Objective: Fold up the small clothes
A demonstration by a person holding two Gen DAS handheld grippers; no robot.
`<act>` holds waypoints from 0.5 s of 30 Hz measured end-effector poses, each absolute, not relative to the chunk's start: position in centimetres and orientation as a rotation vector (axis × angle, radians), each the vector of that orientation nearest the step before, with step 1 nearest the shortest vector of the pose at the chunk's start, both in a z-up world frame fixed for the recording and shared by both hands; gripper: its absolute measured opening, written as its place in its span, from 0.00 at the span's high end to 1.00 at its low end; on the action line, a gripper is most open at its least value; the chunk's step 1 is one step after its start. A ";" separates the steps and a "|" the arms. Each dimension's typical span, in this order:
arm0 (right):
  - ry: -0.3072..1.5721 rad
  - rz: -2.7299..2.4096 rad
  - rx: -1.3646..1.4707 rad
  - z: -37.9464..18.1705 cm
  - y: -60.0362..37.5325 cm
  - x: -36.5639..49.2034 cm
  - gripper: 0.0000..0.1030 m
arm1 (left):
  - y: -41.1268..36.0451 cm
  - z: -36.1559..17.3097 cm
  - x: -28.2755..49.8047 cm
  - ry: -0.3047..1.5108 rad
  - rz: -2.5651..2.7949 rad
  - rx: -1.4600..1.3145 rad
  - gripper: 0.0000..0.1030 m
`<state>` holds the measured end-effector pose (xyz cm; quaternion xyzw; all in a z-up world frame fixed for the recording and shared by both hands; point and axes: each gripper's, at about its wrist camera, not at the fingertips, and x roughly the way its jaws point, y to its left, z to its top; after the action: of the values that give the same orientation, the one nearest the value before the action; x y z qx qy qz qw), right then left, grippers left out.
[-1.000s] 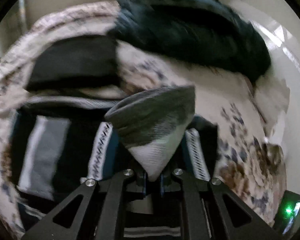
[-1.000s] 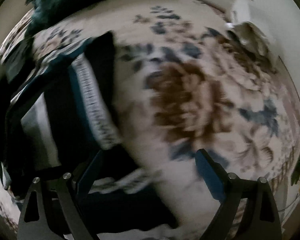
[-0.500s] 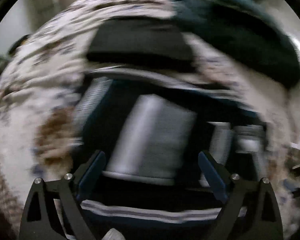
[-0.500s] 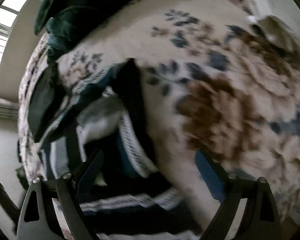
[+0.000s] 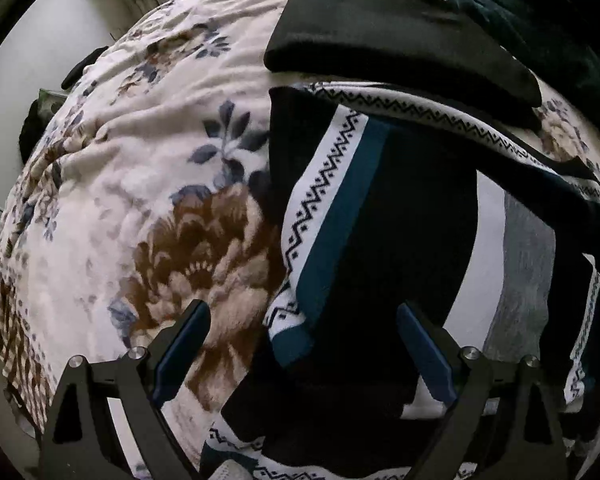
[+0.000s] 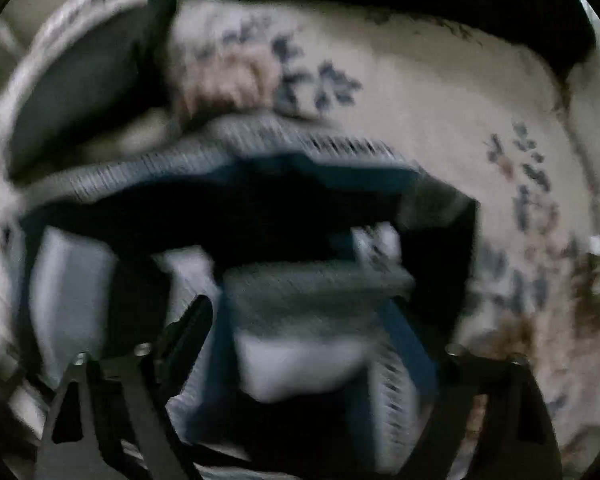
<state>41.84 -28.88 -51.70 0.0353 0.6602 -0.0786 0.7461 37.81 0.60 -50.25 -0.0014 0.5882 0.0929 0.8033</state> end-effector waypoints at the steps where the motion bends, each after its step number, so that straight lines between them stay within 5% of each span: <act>1: 1.459 -0.198 0.055 -51.9 -29.4 40.7 0.19 | 0.7 -50.3 37.6 1.263 0.195 -0.004 0.08; 7: 1.486 -0.405 0.316 -50.8 -36.0 33.1 0.19 | 1.5 -49.8 36.9 1.270 0.178 -0.039 0.08; 12: 1.303 -0.415 0.555 -47.4 -36.5 32.9 0.19 | 2.0 -48.9 37.8 1.249 0.160 -0.072 0.08; 15: 1.375 -0.354 0.714 -49.7 -36.8 34.0 0.19 | 1.7 -48.5 38.3 1.241 0.149 -0.058 0.08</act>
<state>33.97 -36.80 -49.70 0.3207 0.6172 -0.1588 0.7007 38.30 1.73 -48.55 -0.0271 0.5807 0.0698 0.8107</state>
